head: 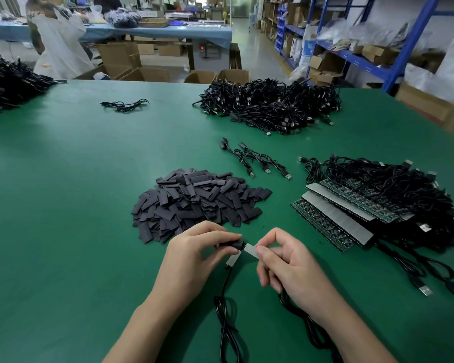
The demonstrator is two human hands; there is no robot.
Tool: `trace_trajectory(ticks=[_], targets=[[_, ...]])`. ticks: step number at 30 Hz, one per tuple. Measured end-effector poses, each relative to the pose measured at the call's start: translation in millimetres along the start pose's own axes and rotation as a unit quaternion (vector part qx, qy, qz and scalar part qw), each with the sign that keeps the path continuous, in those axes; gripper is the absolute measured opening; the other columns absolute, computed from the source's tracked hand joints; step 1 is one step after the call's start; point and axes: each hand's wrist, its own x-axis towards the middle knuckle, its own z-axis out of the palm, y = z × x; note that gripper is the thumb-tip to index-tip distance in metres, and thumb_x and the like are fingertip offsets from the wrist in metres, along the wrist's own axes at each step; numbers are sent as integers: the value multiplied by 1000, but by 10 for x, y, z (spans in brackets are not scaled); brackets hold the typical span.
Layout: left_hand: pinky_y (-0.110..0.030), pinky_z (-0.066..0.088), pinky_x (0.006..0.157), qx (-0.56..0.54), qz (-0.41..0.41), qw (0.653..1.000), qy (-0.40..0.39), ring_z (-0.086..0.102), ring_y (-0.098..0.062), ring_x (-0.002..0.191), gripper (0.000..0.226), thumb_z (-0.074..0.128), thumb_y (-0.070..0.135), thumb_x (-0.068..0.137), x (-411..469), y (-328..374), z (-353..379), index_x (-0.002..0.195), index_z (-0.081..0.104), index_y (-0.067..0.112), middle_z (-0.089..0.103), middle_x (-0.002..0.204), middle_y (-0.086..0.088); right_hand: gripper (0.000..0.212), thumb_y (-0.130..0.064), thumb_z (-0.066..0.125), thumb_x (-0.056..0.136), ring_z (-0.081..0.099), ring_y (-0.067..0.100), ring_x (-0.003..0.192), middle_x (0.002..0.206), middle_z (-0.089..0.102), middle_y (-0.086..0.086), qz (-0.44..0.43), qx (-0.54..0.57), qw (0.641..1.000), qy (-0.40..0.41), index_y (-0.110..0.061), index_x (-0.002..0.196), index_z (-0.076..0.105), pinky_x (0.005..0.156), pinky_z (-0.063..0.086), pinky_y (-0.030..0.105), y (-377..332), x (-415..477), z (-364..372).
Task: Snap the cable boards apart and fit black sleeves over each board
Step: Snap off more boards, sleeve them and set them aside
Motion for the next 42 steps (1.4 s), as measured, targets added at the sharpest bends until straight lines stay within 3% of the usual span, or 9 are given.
trace_trajectory(ticks=[7,16,26,30,34,39,42], targets=[[-11,48,81,28,15,999,-23,65,5,91,21,75,35,86,-10,4,12,106,81,31,66,101,25,26,-18,55,106,43,15,47,62,67,7,7,-13,1000,-6,-31,83,56,49,37,26,8,-14,-5],[-18,53,83,21,36,997,-72,65,1,92,23,74,32,89,-14,-26,9,112,79,29,64,104,20,12,-38,56,93,44,14,47,62,67,5,18,2,1000,19,-30,83,56,50,37,24,51,16,-13],[-15,50,82,11,20,997,-78,64,0,90,27,73,38,88,-19,14,14,111,80,26,65,98,16,12,-39,54,93,45,14,47,62,67,4,19,-1,1000,21,-30,84,55,50,37,23,78,24,1],[-21,53,80,8,22,996,-85,65,-2,90,25,74,37,88,-29,28,28,111,80,27,65,97,15,14,-40,52,95,49,16,49,67,70,7,22,-2,1000,2,-32,84,54,54,40,25,76,14,42],[-19,52,79,19,24,997,-67,65,-1,90,23,75,36,90,-29,35,35,112,79,29,63,98,19,22,-40,54,96,60,20,56,79,76,12,28,28,999,-6,-18,100,55,57,46,26,34,10,-2],[-22,53,76,28,21,998,-50,65,-1,87,23,75,36,89,-24,15,20,112,79,31,62,99,21,15,-20,59,104,63,19,60,81,77,10,42,-17,999,12,-8,96,60,59,49,27,46,7,-88],[-22,53,76,29,25,998,-56,65,-2,87,24,73,38,90,-25,13,18,112,78,31,62,100,21,17,-18,62,103,61,16,57,75,75,9,49,-35,998,19,-10,88,64,58,48,25,52,9,-109]])
